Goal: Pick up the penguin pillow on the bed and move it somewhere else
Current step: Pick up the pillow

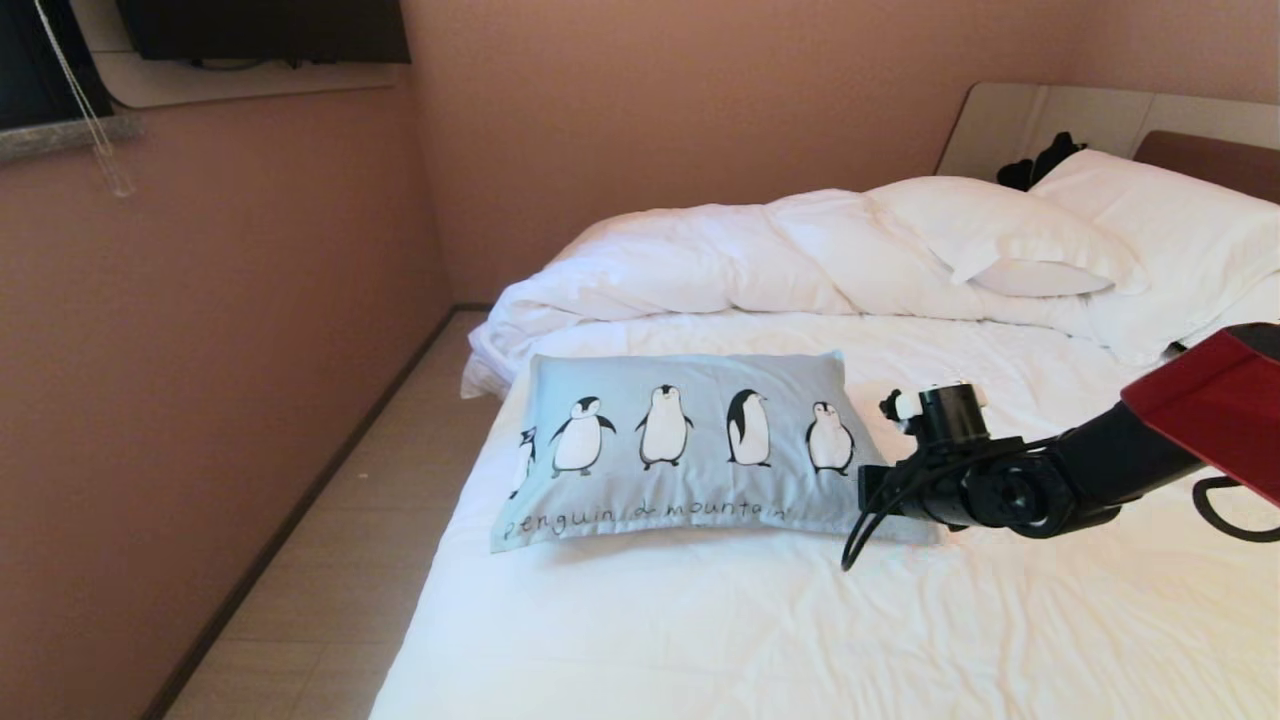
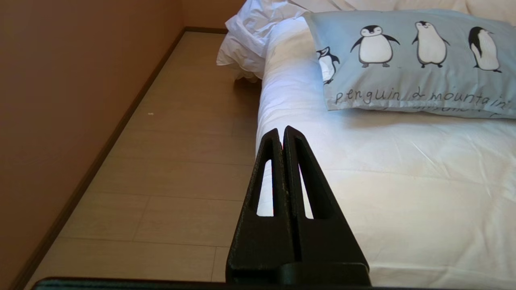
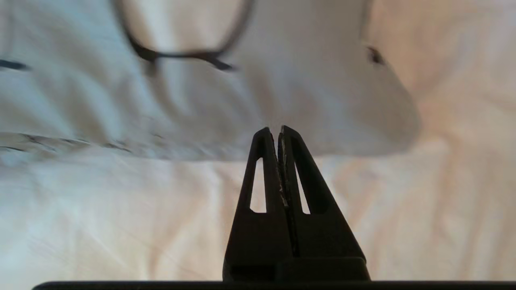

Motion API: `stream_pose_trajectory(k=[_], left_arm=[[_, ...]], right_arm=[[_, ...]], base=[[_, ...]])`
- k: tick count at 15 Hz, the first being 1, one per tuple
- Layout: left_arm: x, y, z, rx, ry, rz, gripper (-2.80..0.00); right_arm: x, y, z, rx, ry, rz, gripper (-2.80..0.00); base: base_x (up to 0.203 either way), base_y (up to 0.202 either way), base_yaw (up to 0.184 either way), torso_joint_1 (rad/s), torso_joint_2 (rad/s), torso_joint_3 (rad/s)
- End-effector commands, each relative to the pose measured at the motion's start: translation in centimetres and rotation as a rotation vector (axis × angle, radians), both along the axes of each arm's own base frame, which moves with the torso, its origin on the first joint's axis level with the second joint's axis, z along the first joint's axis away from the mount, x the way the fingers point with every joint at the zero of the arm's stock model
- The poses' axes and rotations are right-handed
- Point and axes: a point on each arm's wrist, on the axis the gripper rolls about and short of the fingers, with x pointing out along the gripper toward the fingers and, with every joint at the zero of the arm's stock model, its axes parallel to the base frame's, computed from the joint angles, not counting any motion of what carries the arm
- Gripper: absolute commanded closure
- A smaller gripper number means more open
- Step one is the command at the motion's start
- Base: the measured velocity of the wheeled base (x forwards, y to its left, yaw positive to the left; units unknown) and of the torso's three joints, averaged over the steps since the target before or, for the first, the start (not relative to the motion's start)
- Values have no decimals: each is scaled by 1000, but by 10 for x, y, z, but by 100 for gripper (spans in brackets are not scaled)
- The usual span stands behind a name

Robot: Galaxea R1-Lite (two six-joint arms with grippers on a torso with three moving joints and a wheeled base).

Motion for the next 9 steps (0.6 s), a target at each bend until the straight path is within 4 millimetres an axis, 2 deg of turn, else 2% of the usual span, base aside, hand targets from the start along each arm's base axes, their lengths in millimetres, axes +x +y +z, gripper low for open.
stream_pose_trajectory(k=[1, 5, 7, 9], left_arm=[[0, 0, -1, 0, 4, 1, 0], [0, 0, -1, 0, 2, 2, 0], [0, 0, -1, 0, 2, 1, 0], [0, 0, -1, 0, 4, 2, 0]], right_arm=[[-7, -9, 3, -24, 5, -25, 0], [-11, -25, -1, -130, 29, 23, 0], [-10, -27, -4, -164, 37, 23, 0], [-10, -29, -12, -271, 64, -3, 0]], base=[[0, 0, 0, 0, 0, 0], [0, 0, 0, 0, 0, 0], [0, 0, 0, 0, 0, 0], [0, 0, 0, 0, 0, 0]])
